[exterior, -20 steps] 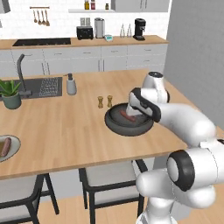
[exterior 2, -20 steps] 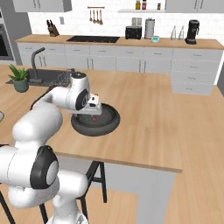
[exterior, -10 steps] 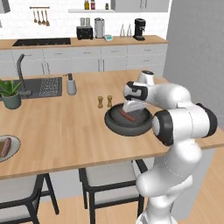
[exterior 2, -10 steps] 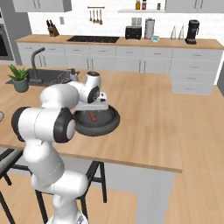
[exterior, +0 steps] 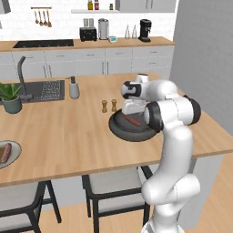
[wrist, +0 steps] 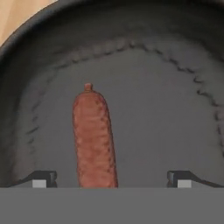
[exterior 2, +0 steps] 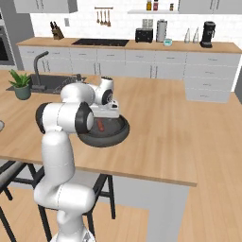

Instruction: Place one bun and one sausage from the bowl on each plate.

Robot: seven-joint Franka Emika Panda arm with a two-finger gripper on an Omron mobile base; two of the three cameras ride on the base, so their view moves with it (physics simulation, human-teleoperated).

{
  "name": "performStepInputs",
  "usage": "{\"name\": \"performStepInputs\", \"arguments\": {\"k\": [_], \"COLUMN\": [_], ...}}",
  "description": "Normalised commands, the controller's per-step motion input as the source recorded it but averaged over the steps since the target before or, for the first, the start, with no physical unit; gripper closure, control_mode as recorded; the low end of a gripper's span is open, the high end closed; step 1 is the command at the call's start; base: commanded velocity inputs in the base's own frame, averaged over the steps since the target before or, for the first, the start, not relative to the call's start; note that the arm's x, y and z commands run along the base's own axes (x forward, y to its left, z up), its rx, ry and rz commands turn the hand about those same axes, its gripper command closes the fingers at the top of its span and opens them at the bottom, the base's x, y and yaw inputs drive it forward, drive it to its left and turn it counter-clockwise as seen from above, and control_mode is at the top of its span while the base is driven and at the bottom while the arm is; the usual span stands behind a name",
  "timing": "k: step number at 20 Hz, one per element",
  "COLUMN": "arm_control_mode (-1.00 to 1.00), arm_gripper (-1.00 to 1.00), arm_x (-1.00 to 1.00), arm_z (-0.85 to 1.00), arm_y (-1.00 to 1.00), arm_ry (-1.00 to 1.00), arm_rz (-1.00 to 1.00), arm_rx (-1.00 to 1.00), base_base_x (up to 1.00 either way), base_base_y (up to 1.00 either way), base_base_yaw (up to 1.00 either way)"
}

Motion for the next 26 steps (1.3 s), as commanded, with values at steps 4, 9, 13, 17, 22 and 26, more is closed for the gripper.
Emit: {"name": "performStepInputs", "arguments": {"k": [4,9,13,17,22,26], "arm_control_mode": [-1.00,-1.00,-1.00,-1.00,-1.00,-1.00], "arm_gripper": [-1.00,-1.00,-1.00,-1.00,1.00,1.00], "arm_x": [-0.03,-0.41,-0.08,0.07,0.03,0.00], "arm_z": [-0.44,-0.12,-0.10,-0.14,-0.16,0.00], "arm_y": [0.04,0.21,0.10,-0.17,-0.06,0.00], "arm_ry": [0.01,-0.01,-0.02,-0.01,0.00,0.00], "arm_rz": [0.00,0.01,0.03,0.07,0.04,0.00], "arm_rx": [-0.02,-0.05,-0.02,0.00,0.00,0.00], "base_base_x": [0.00,0.00,0.00,0.00,0.00,0.00], "base_base_y": [0.00,0.00,0.00,0.00,0.00,0.00], "base_base_yaw": [0.00,0.00,0.00,0.00,0.00,0.00]}}
